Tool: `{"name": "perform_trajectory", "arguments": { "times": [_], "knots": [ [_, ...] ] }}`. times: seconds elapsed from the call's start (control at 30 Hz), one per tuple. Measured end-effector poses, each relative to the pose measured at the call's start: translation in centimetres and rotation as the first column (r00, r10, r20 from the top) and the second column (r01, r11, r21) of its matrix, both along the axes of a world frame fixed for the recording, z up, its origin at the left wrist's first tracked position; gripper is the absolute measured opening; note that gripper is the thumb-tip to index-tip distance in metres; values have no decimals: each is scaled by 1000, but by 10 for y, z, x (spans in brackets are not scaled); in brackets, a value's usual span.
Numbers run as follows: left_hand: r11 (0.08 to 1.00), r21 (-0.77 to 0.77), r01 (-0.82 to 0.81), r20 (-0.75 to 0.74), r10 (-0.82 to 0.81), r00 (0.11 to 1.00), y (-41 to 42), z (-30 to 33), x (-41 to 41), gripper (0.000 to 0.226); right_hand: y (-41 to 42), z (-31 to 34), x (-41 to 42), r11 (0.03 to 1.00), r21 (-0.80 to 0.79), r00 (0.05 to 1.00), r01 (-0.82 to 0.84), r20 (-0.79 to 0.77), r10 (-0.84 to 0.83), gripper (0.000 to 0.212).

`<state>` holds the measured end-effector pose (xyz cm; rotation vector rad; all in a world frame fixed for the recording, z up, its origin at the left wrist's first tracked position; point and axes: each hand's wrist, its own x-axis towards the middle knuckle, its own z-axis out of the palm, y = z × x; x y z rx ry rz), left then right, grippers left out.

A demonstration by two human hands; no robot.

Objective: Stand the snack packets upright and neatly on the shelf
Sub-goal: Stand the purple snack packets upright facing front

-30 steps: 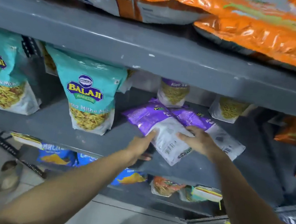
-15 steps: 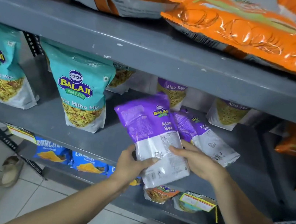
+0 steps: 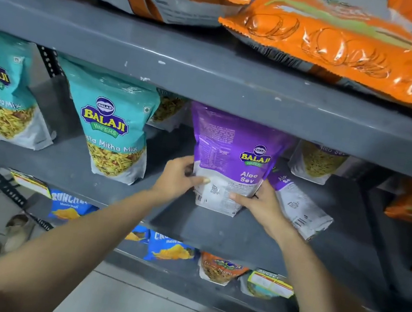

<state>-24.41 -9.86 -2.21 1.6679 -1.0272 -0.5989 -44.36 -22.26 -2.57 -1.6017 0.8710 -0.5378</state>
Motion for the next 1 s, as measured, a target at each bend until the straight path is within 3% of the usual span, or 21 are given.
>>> {"name": "perform_trajectory", "arguments": {
  "times": [0.1, 0.17, 0.3, 0.4, 0.5, 0.6, 0.67, 0.83, 1.0],
  "knots": [
    [973, 191, -127, 211, 85, 974, 6, -8, 6, 32, -2, 8, -3, 999, 48, 1000, -3, -24, 4, 53],
    [950, 268, -160, 161, 120, 980, 13, -15, 4, 40, -1, 16, -7, 997, 76, 1000, -7, -4, 7, 41],
    [978, 206, -13, 82, -4, 997, 19, -18, -11, 13, -1, 23, -6, 974, 222, 998, -41, 52, 30, 43],
    [972, 155, 175, -226, -138, 964, 23, -26, -17, 54, -2, 18, 8, 990, 143, 999, 18, 30, -23, 36],
    [935, 182, 304, -211, -265, 941, 28, -34, -22, 79, -5, 13, 13, 990, 113, 995, -87, 58, 80, 54],
    [934, 188, 305, -187, -271, 944, 26, -25, -29, 95, -7, 14, 11, 971, 109, 977, -211, 30, 209, 76],
    [940, 172, 293, -197, -259, 946, 25, -19, -26, 94, -9, 18, 9, 971, 94, 975, -218, -13, 221, 82],
    [891, 133, 434, -267, -389, 882, 23, -6, 0, 54, -25, 32, 8, 947, 131, 953, -294, -35, 300, 103],
    [950, 57, 308, -193, -292, 937, 18, -1, 29, 57, -20, 38, 9, 974, 107, 978, -202, -31, 206, 68]
  ]
}}
